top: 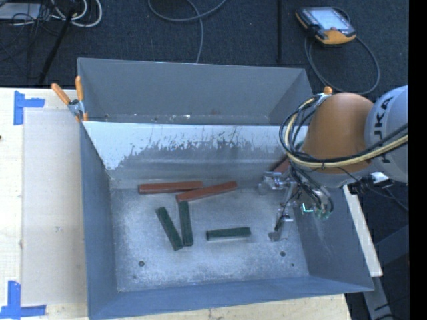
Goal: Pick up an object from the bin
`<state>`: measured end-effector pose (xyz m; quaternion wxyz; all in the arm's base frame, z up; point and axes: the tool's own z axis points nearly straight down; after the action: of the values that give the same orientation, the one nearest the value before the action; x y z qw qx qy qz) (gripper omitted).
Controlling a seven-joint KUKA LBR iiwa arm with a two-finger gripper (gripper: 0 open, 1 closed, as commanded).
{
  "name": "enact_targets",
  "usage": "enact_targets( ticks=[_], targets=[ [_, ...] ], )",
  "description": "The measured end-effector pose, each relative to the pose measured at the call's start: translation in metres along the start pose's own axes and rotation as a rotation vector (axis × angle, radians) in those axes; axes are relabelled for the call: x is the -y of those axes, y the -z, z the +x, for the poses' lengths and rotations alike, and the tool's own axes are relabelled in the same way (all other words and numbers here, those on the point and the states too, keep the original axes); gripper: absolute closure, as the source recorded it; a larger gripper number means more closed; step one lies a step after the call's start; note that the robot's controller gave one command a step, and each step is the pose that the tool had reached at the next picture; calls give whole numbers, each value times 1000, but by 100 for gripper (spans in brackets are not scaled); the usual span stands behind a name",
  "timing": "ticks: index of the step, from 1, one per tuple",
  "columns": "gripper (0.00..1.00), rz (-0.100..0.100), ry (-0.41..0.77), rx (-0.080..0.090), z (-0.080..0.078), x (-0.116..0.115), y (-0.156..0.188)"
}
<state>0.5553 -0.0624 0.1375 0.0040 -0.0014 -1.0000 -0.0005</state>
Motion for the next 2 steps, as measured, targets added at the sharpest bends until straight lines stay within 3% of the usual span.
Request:
enact_targets(
  ticks=[1, 2],
  targets=[
    [0, 1, 2, 7, -2, 0, 4],
    [100, 0, -78, 6, 1, -64, -66]
  ],
)
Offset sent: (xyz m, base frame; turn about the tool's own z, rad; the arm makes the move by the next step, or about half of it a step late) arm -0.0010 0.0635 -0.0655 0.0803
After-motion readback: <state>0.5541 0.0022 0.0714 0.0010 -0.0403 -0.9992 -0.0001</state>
